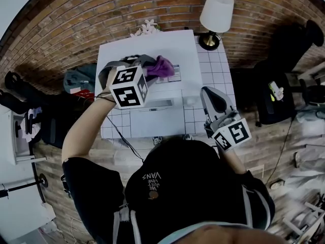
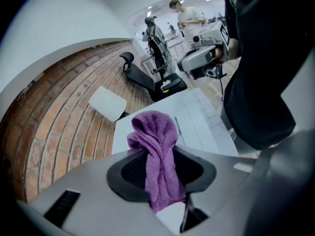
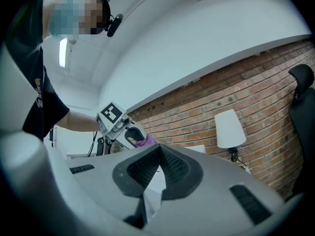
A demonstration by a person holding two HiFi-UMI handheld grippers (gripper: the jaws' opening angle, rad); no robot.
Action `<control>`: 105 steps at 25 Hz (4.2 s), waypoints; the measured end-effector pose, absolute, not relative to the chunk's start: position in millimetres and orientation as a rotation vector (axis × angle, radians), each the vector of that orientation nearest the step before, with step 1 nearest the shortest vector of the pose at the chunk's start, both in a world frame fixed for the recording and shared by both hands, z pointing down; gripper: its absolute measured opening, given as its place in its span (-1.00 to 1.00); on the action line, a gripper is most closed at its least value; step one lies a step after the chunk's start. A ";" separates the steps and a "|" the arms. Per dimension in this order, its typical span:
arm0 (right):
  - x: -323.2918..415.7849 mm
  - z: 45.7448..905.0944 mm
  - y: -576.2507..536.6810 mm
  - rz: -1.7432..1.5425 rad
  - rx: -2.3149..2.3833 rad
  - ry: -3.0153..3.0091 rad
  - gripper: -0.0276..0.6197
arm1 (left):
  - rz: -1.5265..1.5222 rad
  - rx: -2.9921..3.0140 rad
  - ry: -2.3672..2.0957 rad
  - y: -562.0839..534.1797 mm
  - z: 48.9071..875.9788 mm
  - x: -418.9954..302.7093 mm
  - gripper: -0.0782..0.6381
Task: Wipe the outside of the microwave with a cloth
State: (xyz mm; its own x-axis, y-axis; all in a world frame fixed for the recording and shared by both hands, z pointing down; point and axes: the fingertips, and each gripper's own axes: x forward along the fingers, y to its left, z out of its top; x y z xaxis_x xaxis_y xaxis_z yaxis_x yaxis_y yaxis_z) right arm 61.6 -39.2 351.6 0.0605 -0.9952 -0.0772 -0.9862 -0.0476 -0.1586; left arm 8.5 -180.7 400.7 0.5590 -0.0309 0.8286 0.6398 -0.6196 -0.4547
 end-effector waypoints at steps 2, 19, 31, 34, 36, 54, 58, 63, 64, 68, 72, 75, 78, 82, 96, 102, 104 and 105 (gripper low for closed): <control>70.5 353.1 -30.9 -0.082 -2.168 2.029 -0.92 | -1.050 -2.014 -0.543 -156.0 399.3 28.9 -0.38; 98.8 360.8 -12.1 -0.107 -2.165 2.027 -0.92 | -1.067 -1.951 -0.672 -89.7 421.9 54.8 -0.38; 56.0 356.9 -54.6 -0.112 -2.067 2.165 -0.92 | -1.226 -2.013 -0.479 -171.8 424.1 -37.2 -0.38; 45.4 356.2 -67.1 -0.111 -2.051 2.192 -0.92 | -1.279 -2.038 -0.417 -197.9 428.1 -68.8 -0.38; 36.2 354.7 -76.2 -0.111 -2.041 2.210 -0.92 | -1.303 -2.064 -0.378 -212.9 429.6 -90.8 -0.38; -73.8 348.5 -165.3 -0.079 -2.074 2.211 -0.92 | -1.172 -2.299 -0.202 -322.4 418.2 -236.8 -0.38; -99.1 349.2 -177.0 -0.074 -2.097 2.195 -0.92 | -0.987 -2.443 -0.198 -325.5 416.0 -244.0 -0.38; -107.9 349.0 -175.8 -0.076 -2.122 2.189 -0.92 | -0.730 -2.610 -0.102 -318.6 413.8 -244.2 -0.38; -108.7 348.7 -174.7 -0.079 -2.120 2.192 -0.92 | -0.671 -2.639 -0.056 -318.2 408.9 -244.8 -0.38; -114.3 349.1 -170.9 -0.096 -2.078 2.236 -0.92 | -0.485 -2.761 0.155 -315.8 404.5 -256.7 -0.38; -122.0 356.3 -167.1 -0.149 -2.007 2.292 -0.92 | -0.418 -2.842 0.292 -305.2 417.7 -267.6 -0.38; -132.2 365.0 -163.7 -0.193 -1.948 2.335 -0.92 | -0.350 -2.886 0.381 -302.1 425.4 -275.4 -0.38; -136.6 369.3 -166.2 -0.207 -1.947 2.338 -0.92 | -0.264 -2.923 0.416 -305.7 431.7 -280.2 -0.38; -151.2 370.2 -168.5 -0.209 -1.985 2.312 -0.92 | -0.167 -2.941 0.369 -313.3 441.3 -281.7 -0.38; -182.9 361.0 -199.9 -0.158 -2.344 1.876 -0.92 | 0.076 -3.070 0.019 -382.0 464.3 -238.8 -0.38; -190.4 376.5 -186.5 -0.240 -2.528 1.699 -0.92 | 0.125 -3.061 -0.056 -430.6 473.1 -201.6 -0.38; -190.2 376.9 -182.1 -0.237 -2.579 1.633 -0.92 | 0.131 -3.038 -0.066 -446.5 474.0 -187.2 -0.38; -190.0 376.9 -180.2 -0.235 -2.600 1.601 -0.92 | 0.138 -3.037 -0.068 -454.7 474.2 -180.1 -0.38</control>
State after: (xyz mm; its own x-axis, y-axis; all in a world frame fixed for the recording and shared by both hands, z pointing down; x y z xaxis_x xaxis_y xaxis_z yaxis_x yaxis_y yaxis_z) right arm -190.0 -180.2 376.9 0.4421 -0.8926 0.0888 -0.8804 -0.4507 -0.1474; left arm -180.1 -454.7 474.2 0.9949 0.0490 -0.0880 0.0399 -0.9939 -0.1024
